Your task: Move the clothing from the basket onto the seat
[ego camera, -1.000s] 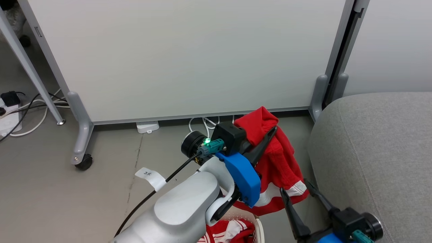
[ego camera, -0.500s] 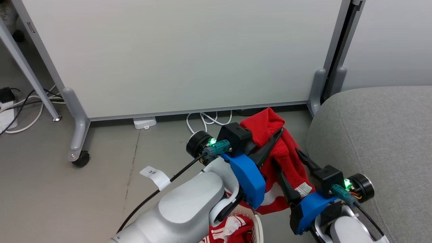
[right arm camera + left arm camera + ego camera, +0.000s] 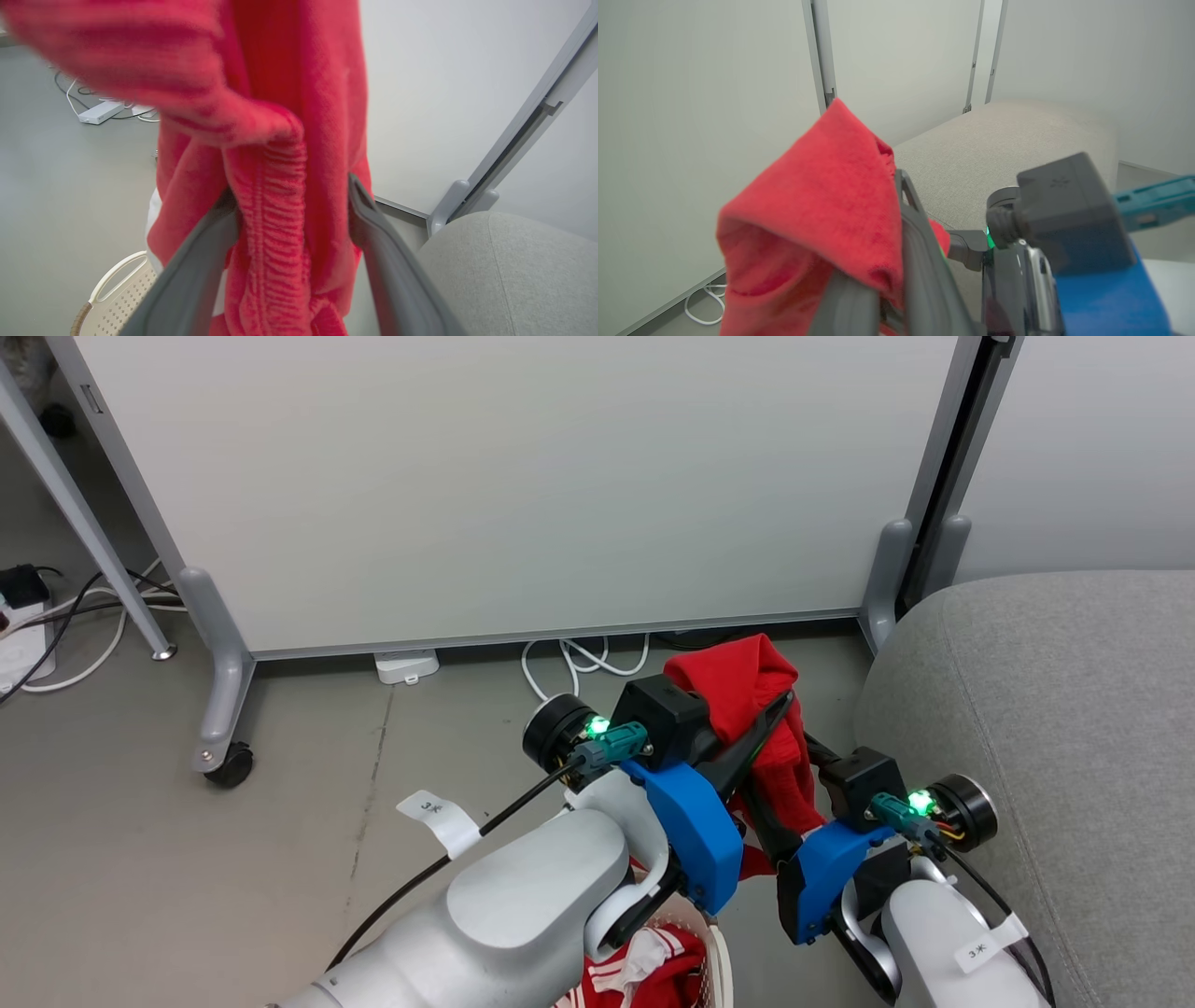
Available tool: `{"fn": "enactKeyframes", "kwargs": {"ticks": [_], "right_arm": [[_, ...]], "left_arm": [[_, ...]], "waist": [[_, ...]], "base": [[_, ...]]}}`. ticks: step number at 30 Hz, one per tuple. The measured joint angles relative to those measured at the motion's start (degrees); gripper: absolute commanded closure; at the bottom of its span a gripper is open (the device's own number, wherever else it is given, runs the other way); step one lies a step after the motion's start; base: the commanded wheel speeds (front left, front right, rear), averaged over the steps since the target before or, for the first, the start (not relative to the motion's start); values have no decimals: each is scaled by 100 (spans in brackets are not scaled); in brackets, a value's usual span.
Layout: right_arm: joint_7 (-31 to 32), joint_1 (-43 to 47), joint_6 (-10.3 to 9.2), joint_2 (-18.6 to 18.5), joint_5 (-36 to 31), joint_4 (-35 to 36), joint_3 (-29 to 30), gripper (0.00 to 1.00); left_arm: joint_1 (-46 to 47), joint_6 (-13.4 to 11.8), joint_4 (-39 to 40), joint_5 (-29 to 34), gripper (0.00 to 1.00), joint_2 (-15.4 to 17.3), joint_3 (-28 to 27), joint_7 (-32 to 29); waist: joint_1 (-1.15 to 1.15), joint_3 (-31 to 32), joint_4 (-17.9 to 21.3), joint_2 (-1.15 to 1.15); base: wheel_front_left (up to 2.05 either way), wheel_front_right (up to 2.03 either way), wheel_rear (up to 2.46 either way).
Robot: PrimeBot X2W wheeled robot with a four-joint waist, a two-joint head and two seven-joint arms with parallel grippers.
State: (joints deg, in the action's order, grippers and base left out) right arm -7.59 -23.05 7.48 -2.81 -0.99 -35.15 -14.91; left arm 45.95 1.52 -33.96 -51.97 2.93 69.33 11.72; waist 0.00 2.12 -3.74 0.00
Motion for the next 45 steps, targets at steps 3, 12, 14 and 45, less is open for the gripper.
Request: {"fn": "enactKeyframes", "kwargs": {"ticks": [3,12,14,45], "right_arm": [[-63,-77,0,-1,51,-182,-44,83],[-268,-191,0,-2,268,-436,-151,100],[-307,-196,0,-2,270,-460,-156,100],[-421,-251,0,-2,365,-737,-180,100]], "left_arm": [[14,-8,-23,-42,100,-1,38,21],[43,-49,-133,-181,100,-1,114,101],[70,-49,-158,-201,100,-1,130,108],[55,-169,-438,-226,0,1,135,311]], "waist": [[0,12,-1,0],[0,40,51,0],[0,41,57,0],[0,59,95,0]], "base": [[0,0,0],[0,0,0],[0,0,0],[0,0,0]]}}
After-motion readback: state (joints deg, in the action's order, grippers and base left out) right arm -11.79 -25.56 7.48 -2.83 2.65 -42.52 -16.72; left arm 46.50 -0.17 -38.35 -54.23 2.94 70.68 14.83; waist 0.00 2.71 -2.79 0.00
